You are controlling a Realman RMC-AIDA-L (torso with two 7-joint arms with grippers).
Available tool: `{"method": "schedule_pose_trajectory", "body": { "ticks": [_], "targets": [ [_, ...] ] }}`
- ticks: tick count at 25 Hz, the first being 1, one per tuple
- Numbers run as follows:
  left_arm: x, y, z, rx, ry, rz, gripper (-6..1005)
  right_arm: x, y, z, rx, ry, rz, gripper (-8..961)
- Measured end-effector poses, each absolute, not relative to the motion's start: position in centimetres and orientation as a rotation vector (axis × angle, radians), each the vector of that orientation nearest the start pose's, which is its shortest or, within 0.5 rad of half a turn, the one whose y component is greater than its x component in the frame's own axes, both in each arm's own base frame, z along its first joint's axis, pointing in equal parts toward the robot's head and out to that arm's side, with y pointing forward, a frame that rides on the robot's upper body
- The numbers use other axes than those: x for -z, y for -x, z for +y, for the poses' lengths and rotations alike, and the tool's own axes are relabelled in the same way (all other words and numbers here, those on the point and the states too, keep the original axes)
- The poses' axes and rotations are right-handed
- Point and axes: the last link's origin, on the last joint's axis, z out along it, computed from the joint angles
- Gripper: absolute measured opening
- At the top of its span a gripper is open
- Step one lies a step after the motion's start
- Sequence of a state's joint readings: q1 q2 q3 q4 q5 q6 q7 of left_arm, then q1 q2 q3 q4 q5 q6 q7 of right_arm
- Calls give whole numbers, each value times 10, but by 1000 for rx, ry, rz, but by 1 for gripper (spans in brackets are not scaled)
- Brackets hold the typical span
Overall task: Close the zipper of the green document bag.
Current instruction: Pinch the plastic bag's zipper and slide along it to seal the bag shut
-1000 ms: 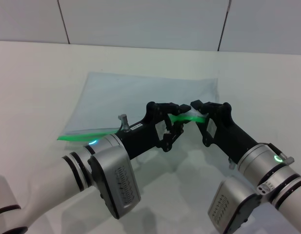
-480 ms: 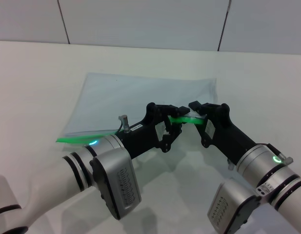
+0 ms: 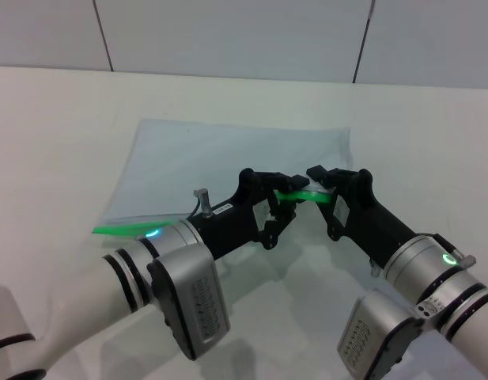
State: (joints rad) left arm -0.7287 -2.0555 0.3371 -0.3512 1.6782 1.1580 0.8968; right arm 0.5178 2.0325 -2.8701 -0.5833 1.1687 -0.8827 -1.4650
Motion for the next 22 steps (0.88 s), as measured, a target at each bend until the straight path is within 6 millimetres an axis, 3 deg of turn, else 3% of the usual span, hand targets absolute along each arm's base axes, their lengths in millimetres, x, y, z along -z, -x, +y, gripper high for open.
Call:
{"method": "schedule_pose_trajectory", "body": {
  "ticks": [22],
  "targets": [
    [122, 223, 318, 244, 2061, 900, 78, 124, -237, 311, 138, 1896, -928, 52]
  ]
}}
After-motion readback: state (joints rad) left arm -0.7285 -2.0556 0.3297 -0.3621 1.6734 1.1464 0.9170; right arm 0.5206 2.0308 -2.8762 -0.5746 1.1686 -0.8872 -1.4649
